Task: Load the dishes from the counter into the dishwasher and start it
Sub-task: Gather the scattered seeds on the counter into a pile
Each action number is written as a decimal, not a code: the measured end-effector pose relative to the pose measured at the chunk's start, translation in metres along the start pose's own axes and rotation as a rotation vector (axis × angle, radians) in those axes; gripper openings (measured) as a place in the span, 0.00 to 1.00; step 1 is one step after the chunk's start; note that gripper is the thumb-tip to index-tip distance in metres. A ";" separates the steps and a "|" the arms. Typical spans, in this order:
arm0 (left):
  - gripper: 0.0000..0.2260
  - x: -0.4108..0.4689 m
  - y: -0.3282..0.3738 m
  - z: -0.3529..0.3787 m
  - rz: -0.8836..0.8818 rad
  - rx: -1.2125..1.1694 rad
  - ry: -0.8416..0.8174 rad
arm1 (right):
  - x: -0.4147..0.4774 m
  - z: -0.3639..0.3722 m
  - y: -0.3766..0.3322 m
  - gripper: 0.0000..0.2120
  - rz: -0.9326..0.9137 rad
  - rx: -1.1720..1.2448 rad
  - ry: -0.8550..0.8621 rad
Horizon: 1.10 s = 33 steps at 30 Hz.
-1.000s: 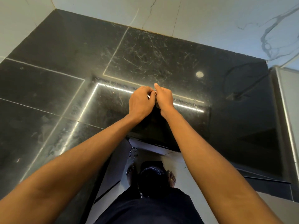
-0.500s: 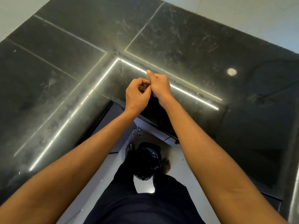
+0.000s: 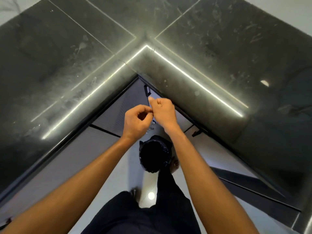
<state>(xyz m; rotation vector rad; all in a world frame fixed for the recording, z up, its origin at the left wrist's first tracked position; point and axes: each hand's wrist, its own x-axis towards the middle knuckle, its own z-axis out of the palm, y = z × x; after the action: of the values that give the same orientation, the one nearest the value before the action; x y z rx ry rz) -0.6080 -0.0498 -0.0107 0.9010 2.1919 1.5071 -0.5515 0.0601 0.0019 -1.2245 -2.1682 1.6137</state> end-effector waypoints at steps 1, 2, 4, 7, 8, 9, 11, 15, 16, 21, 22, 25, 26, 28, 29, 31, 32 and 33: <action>0.05 -0.010 -0.011 -0.005 -0.004 0.039 -0.049 | -0.008 0.009 0.014 0.27 0.047 0.012 -0.007; 0.06 -0.023 -0.025 -0.011 -0.018 0.078 -0.114 | -0.017 0.023 0.032 0.26 0.108 0.027 -0.022; 0.07 -0.047 -0.055 -0.019 -0.062 0.144 -0.228 | -0.032 0.050 0.073 0.24 0.269 0.067 -0.039; 0.06 -0.089 -0.111 -0.029 -0.169 0.176 -0.293 | -0.059 0.094 0.142 0.21 0.585 0.253 -0.067; 0.05 -0.102 -0.129 -0.031 -0.214 0.176 -0.309 | -0.070 0.104 0.162 0.21 0.662 0.308 -0.074; 0.05 -0.114 -0.145 -0.033 -0.270 0.174 -0.332 | -0.077 0.112 0.182 0.22 0.709 0.337 -0.079; 0.05 -0.135 -0.179 -0.035 -0.367 0.166 -0.368 | -0.090 0.126 0.215 0.22 0.753 0.350 -0.085; 0.10 -0.171 -0.251 -0.018 -0.505 0.237 -0.430 | -0.097 0.154 0.289 0.23 0.773 0.331 -0.077; 0.10 -0.174 -0.265 -0.010 -0.516 0.244 -0.435 | -0.094 0.159 0.305 0.22 0.781 0.320 -0.067; 0.07 -0.173 -0.357 0.053 -0.579 0.296 -0.351 | -0.048 0.189 0.398 0.15 0.719 0.219 -0.160; 0.07 -0.172 -0.373 0.064 -0.634 0.284 -0.337 | -0.038 0.194 0.412 0.16 0.707 0.183 -0.171; 0.16 -0.167 -0.426 0.091 -0.682 0.343 -0.299 | -0.003 0.212 0.449 0.19 0.544 -0.057 -0.185; 0.21 -0.165 -0.449 0.102 -0.666 0.369 -0.293 | 0.012 0.222 0.467 0.21 0.471 -0.134 -0.196; 0.28 -0.160 -0.464 0.107 -0.636 0.407 -0.279 | 0.027 0.230 0.472 0.23 0.348 -0.278 -0.230; 0.29 -0.160 -0.471 0.112 -0.647 0.400 -0.269 | 0.034 0.235 0.479 0.23 0.310 -0.332 -0.277; 0.30 -0.159 -0.487 0.121 -0.649 0.374 -0.233 | 0.051 0.245 0.496 0.20 0.247 -0.421 -0.371; 0.29 -0.161 -0.497 0.123 -0.651 0.365 -0.202 | 0.057 0.249 0.504 0.17 0.225 -0.421 -0.410; 0.28 -0.162 -0.501 0.124 -0.664 0.353 -0.182 | 0.060 0.249 0.509 0.15 0.211 -0.392 -0.419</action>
<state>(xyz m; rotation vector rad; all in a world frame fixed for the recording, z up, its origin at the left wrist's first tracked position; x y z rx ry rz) -0.5703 -0.1892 -0.5314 0.3106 2.3224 0.7180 -0.4764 -0.0384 -0.5540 -1.3508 -2.8064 1.7035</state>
